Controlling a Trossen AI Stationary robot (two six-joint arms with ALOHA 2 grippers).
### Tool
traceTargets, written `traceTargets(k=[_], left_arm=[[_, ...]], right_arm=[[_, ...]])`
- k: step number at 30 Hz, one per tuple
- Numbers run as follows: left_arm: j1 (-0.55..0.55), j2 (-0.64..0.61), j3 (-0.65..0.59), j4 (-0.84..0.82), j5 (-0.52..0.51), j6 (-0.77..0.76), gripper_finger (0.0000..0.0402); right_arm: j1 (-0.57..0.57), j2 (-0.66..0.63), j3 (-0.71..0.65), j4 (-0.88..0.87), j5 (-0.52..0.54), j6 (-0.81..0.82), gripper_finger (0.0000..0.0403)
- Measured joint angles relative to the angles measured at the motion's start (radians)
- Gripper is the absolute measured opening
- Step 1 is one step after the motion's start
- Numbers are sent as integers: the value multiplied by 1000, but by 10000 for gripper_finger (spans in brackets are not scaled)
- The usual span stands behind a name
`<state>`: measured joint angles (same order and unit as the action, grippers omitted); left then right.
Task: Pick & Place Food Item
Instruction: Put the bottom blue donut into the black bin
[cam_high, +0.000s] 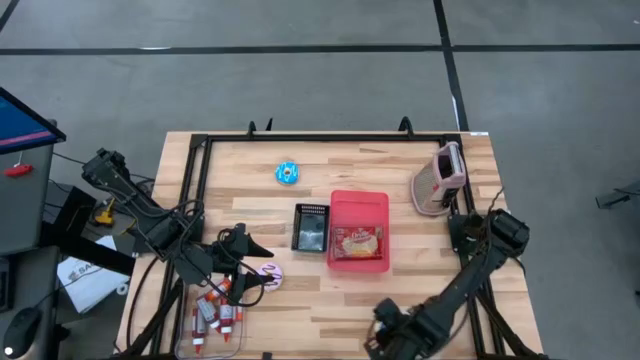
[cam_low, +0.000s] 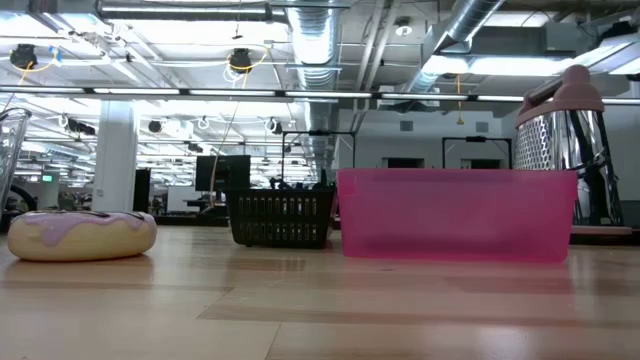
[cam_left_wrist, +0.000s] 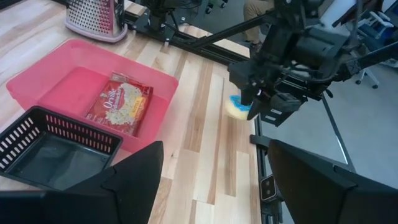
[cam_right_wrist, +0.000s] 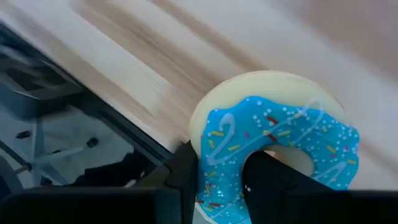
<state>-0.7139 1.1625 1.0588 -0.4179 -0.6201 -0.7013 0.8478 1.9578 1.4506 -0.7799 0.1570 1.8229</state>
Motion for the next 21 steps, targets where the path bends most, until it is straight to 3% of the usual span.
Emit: traceTargets(k=[5,9,15,21], left_arm=[[-12,0,0,-3,0,-17,285],[-40,0,0,-76,-10,-68,285],[-141,0,0,-283,-23,-289,285],[-279,0,-39,-334,-147,-528,285]], right_arm=[[-118,-2,166,-153,91,-279,99],[-253,-3,236,-191,105,-551,109],[-466,-3,260,-181,63,-891,145],[-670,-3,260,-123,-48,-1169,153]])
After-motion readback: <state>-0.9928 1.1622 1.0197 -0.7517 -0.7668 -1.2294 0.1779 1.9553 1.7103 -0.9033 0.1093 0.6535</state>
